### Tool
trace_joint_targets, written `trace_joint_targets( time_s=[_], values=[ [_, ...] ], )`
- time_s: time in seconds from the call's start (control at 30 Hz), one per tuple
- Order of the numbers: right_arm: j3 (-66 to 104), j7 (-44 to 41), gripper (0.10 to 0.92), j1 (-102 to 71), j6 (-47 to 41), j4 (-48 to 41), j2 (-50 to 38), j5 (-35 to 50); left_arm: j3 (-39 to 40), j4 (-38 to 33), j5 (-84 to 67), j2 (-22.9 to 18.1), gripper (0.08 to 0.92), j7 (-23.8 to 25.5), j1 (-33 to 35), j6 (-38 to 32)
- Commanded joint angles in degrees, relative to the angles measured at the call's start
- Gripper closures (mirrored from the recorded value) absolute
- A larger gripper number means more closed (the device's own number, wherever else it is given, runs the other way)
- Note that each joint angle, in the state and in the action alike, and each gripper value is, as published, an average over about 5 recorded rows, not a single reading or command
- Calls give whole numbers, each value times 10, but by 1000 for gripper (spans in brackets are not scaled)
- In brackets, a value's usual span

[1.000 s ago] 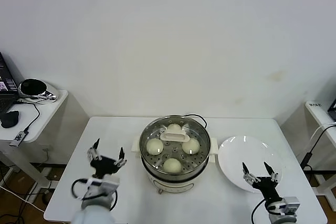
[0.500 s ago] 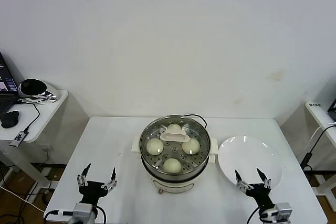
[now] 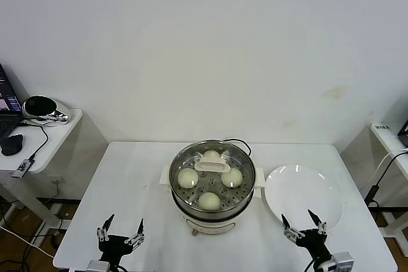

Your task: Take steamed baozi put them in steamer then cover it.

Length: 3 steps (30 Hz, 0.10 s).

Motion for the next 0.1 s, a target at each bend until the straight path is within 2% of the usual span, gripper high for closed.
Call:
trace_joint_targets(
  time_s=[0.03,0.1],
  values=[
    [9,-1,203,-27,-23,34,4,-2,-5,-8,-2,5,177,7,27,-2],
    [11,-2,203,-26,-24,36,4,-2,-5,-8,-2,7,177,7,27,-2]
  ],
)
